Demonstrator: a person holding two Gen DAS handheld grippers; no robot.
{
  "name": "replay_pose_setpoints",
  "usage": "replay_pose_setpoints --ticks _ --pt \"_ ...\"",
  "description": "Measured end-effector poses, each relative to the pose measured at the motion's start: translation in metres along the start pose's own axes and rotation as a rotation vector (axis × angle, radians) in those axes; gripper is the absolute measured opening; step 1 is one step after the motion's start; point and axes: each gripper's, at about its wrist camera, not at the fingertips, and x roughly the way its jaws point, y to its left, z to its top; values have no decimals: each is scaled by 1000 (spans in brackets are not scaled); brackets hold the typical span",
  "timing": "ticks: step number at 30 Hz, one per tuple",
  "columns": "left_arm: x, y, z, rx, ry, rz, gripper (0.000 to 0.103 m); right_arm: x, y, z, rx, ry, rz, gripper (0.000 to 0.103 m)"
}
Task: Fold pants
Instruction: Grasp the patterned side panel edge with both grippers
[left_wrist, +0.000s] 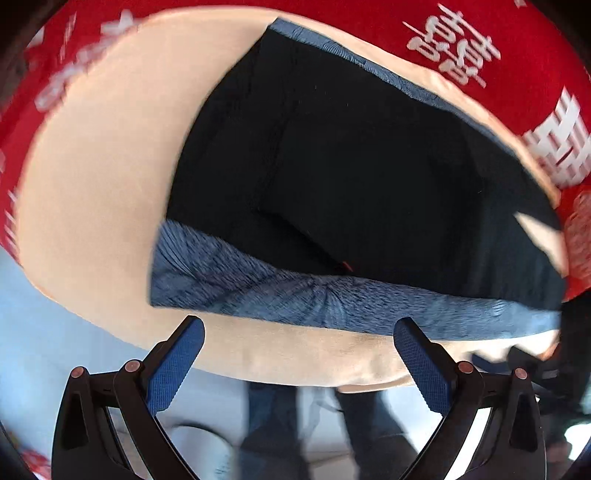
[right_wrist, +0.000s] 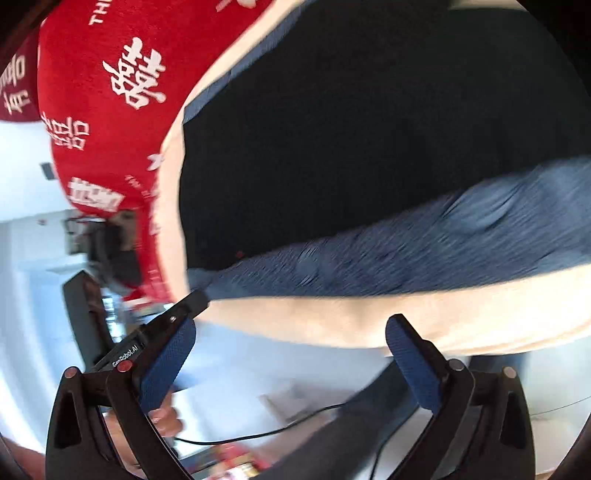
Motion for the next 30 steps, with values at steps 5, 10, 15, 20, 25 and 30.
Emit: replay_pose_setpoints --ticks 5,10,15,20,25,30 --pt "14 14 -5 -64 16 -107 103 39 -31 -4 101 8 113 73" --pt "26 22 -11 -141 37 -167 103 53 -57 1 246 -67 266 69" --pt "28 29 -10 -207 35 -198 103 51 -52 2 303 -102 407 7" --pt "17 33 3 -292 -30 -299 103 35 -24 -4 174 -38 386 7" --pt "35 36 12 -315 -22 -292 52 42 -17 -4 91 38 331 11" --pt "43 42 10 -272 -12 -292 32 26 -50 -12 125 -1 271 27"
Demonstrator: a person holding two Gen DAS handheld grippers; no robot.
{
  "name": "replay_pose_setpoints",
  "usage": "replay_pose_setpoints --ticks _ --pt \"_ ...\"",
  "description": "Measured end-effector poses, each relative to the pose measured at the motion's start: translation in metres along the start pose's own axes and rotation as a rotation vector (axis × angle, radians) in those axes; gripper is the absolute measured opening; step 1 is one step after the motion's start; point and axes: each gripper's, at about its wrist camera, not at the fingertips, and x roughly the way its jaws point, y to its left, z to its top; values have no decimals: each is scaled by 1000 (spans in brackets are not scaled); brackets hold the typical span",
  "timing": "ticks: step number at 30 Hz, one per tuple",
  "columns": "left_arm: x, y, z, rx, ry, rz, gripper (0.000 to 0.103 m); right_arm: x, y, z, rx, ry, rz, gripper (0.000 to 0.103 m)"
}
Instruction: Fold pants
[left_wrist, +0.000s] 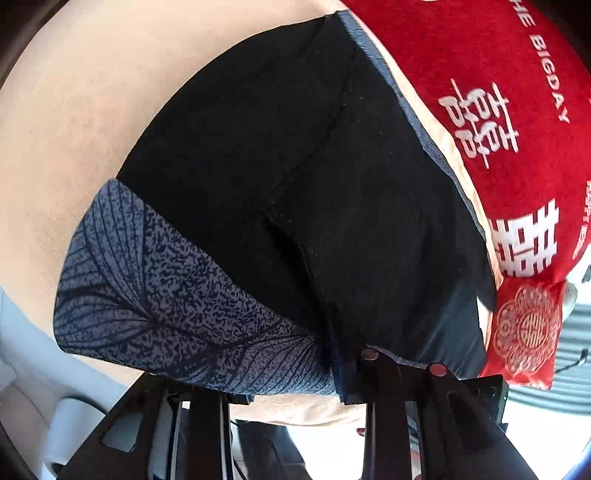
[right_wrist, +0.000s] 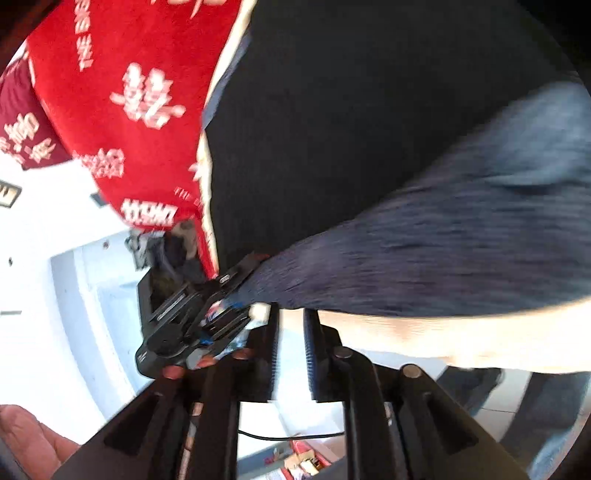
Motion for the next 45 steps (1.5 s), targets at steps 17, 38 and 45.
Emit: replay_pose_setpoints --ticks 17,38,45 --pt "-24 -32 4 145 -4 32 21 -100 -20 -8 167 -394 64 5" --pt "47 -152 204 182 -265 265 26 -52 101 320 -210 79 -239 9" --pt "64 -148 230 131 -290 322 36 -27 84 352 -241 61 -284 10"
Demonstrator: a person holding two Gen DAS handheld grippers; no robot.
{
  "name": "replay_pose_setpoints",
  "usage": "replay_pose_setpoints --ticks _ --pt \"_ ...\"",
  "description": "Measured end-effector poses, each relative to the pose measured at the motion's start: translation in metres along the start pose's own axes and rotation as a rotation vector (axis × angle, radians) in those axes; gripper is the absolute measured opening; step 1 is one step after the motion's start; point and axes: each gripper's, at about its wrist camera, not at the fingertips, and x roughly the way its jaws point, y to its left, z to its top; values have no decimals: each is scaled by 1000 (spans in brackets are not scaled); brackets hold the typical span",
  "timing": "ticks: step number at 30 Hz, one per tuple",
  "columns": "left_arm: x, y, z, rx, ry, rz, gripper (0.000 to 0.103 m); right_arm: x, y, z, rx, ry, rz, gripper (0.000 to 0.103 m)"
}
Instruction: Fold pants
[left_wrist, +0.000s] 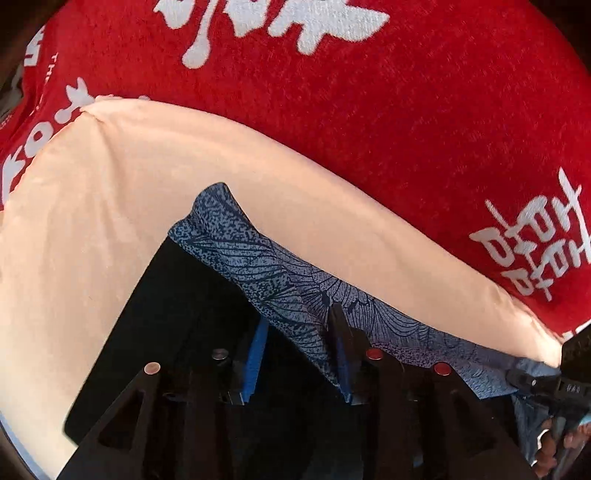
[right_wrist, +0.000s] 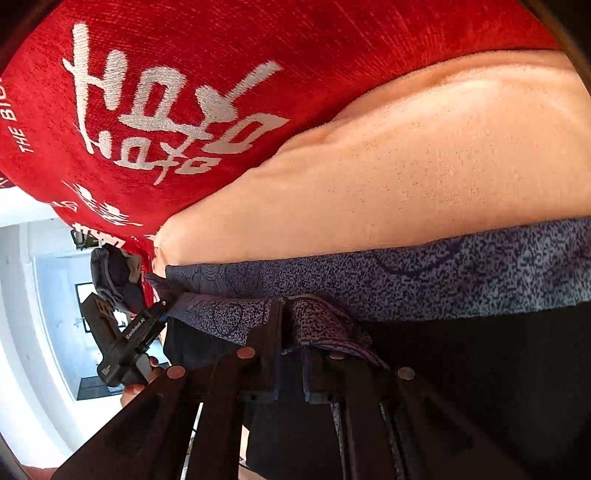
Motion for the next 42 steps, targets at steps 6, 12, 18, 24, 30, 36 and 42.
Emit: replay_pose_setpoints --ticks 6,12,18,24,30,36,42 --pt "-66 9 -10 20 -78 85 74 -36 58 -35 -173 -64 -93 74" --pt "-26 -20 -17 201 -12 122 74 5 93 -48 -336 28 -194 40" --pt "22 -34 -6 232 -50 246 77 39 84 -14 -342 -1 -268 34" --pt "-6 -52 -22 276 4 246 77 -23 68 -20 -190 -126 -184 49" --pt "-48 -85 -85 376 96 188 77 -98 33 -86 -134 -179 -209 59" --pt "-61 -132 -154 469 192 112 77 -155 -29 -172 45 -211 -264 60" --pt "-61 -173 -193 541 241 26 77 -182 -61 -262 202 -266 -335 60"
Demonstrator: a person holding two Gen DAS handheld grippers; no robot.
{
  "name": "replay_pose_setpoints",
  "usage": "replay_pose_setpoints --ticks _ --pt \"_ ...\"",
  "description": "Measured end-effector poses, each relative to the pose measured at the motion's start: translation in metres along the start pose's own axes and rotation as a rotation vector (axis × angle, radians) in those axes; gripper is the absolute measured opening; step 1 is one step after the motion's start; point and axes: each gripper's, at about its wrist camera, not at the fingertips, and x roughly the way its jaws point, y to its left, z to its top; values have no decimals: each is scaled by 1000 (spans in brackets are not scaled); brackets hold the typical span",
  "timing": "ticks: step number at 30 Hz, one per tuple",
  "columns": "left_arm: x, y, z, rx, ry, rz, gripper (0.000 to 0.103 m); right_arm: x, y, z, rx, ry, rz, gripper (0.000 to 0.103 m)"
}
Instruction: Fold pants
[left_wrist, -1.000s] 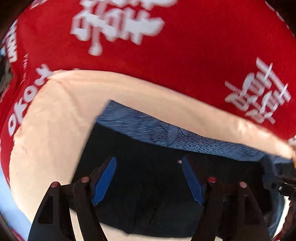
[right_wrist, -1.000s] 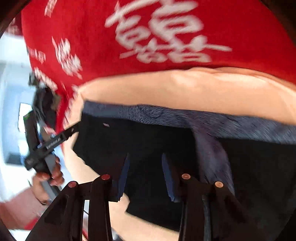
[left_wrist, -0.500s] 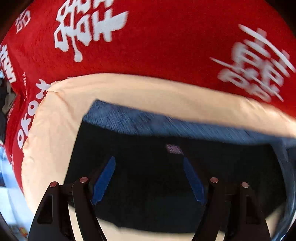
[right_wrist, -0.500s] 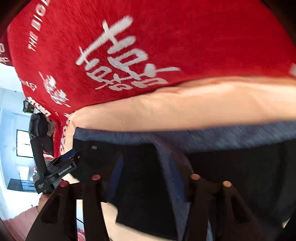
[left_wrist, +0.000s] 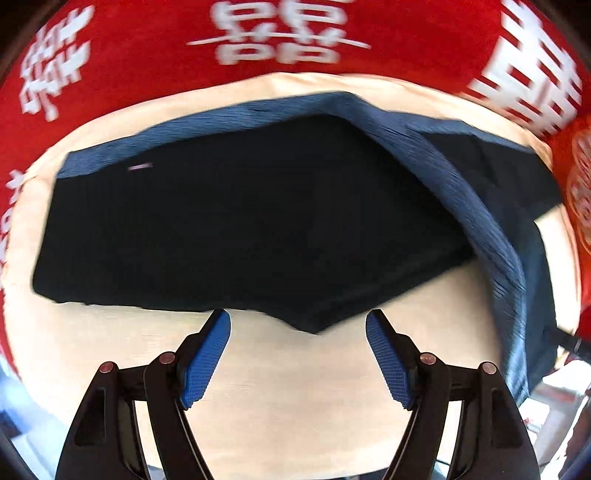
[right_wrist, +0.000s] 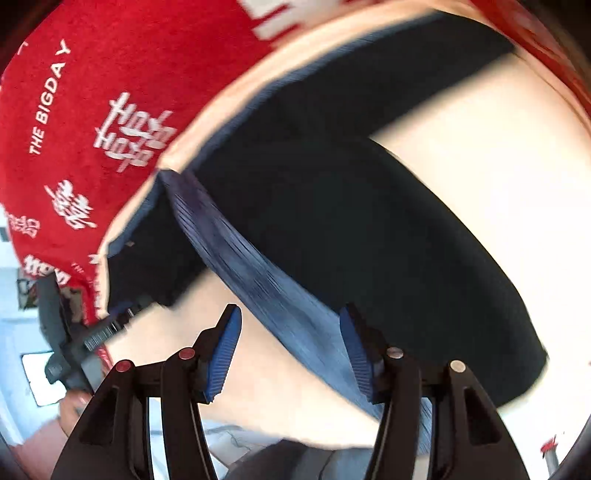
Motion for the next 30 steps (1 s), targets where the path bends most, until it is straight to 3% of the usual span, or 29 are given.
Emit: replay_pose_setpoints --ticks 4,10,12,16,21,22,25,26,27,28,30 --pt "2 -34 -7 55 -12 -44 77 -15 -46 -53 135 -33 -13 60" --pt "3 -77 -16 117 19 -193 77 -9 -105 -110 378 -95 47 60" --pt "4 -92 -18 134 29 -233 77 -5 -120 -118 432 -112 106 60" --pt "4 -125 -20 160 22 -291 77 -1 -142 -128 481 -129 135 60" --pt "29 -155 -17 186 83 -335 77 6 -157 -128 485 -119 285 59" --pt "33 -161 -18 189 99 -333 77 12 -160 -125 495 -102 342 56" --pt "42 -171 -20 184 119 -338 76 22 -162 -115 508 -55 436 19" --pt "43 -174 -20 173 112 -338 59 24 -160 -111 513 -40 443 15" --pt "44 -177 -19 169 118 -348 26 19 -157 -107 503 -38 454 15" --pt "45 -180 -17 166 143 -367 15 9 -152 -100 476 -46 464 15" --pt "38 -187 -12 150 144 -386 14 -11 -142 -85 426 -67 497 14"
